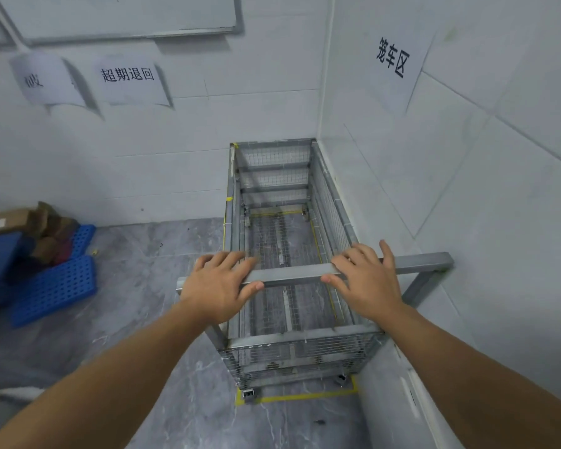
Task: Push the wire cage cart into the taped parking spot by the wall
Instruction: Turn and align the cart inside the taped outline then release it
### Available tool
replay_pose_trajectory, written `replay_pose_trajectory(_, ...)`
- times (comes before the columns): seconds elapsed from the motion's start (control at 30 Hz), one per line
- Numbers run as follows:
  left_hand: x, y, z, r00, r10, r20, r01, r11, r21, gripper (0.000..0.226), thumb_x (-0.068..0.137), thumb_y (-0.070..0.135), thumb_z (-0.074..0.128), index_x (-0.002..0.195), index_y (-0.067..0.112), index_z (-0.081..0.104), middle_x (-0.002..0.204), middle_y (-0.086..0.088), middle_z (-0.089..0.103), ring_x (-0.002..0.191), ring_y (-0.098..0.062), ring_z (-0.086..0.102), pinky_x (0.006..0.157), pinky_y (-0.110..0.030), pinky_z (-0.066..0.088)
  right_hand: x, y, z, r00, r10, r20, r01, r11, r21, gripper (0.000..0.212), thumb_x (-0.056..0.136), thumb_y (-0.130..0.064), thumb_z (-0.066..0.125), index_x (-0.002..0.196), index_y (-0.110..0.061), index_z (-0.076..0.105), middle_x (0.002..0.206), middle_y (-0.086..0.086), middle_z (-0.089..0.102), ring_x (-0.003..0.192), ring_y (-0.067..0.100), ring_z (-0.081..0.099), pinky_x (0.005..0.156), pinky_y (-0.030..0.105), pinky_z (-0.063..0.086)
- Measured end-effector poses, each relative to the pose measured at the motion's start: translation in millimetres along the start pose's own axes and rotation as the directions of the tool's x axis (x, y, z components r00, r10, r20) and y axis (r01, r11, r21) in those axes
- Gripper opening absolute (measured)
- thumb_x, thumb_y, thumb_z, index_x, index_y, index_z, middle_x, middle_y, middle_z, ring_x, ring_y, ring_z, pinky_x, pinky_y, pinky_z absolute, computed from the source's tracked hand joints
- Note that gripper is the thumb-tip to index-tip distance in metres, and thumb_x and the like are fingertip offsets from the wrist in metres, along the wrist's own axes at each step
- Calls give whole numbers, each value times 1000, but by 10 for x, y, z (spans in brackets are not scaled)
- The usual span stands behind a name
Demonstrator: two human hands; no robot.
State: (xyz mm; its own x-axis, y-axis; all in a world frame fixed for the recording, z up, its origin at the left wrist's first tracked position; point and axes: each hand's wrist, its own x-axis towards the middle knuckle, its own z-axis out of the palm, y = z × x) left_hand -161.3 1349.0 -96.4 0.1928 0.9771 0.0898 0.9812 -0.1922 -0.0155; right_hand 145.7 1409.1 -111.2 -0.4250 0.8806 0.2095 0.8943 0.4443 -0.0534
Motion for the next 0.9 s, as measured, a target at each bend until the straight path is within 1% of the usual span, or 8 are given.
replay_pose_trajectory(0.1,59,-55,-11,998,-22,53,21,999,30,68,92,73,13,137,34,45,142,1,49,131,-25,43,106,-51,31,66,-28,-15,1000,2,22,-2,1000,2,65,91,-75,10,102,-34,60,118,-8,61,132,23,44,113,60,9)
replay_pose_trajectory(0.23,37,-37,-49,996,-55,65,54,998,16,73,89,74,7,140,35,40,144,4,46,134,-20,38,108,-49,27,88,-64,-68,998,6,56,-6,1000,-1,73,87,-77,2,106,-35,58,122,-7,59,136,21,38,115,60,5)
replay_pose_trajectory(0.37,19,7,-82,991,-95,93,96,995,-3,73,88,75,6,143,37,34,148,4,41,139,-20,30,113,-51,18,81,-57,-75,996,18,83,-17,1000,-3,74,87,-77,2,114,-36,57,127,-8,57,137,20,35,114,60,3)
replay_pose_trajectory(0.47,21,34,-83,987,-122,105,127,991,-44,74,88,76,7,145,37,34,150,5,39,141,-19,27,115,-52,15,89,-57,-85,996,12,85,-15,999,36,71,88,-76,8,122,-37,56,130,-10,56,136,18,37,114,59,5)
replay_pose_trajectory(0.57,56,43,-77,979,-178,103,189,976,-107,76,88,76,6,147,36,33,151,6,39,141,-19,28,115,-51,14,93,-57,-95,996,11,91,-16,998,56,67,90,-75,12,130,-39,52,134,-13,53,136,15,36,115,57,6)
replay_pose_trajectory(0.67,82,59,-90,974,-194,121,205,975,-90,81,86,77,2,148,35,32,153,4,38,141,-21,27,115,-51,14,94,-65,-99,994,17,107,-22,999,46,66,90,-74,12,133,-40,49,137,-14,51,136,14,35,114,55,7)
replay_pose_trajectory(0.77,99,43,-91,967,-203,152,216,973,-76,89,81,81,-4,152,34,22,155,1,33,144,-23,21,115,-55,12,97,-72,-106,993,14,120,-20,999,48,68,89,-74,11,132,-40,50,135,-13,52,135,14,35,114,55,8)
replay_pose_trajectory(0.9,85,36,-89,953,-221,205,242,966,-86,88,82,80,-4,155,32,10,160,-2,24,148,-24,8,117,-56,3,104,-105,-139,988,18,154,-25,999,46,64,92,-73,14,134,-39,48,139,-11,49,137,16,32,115,58,6)
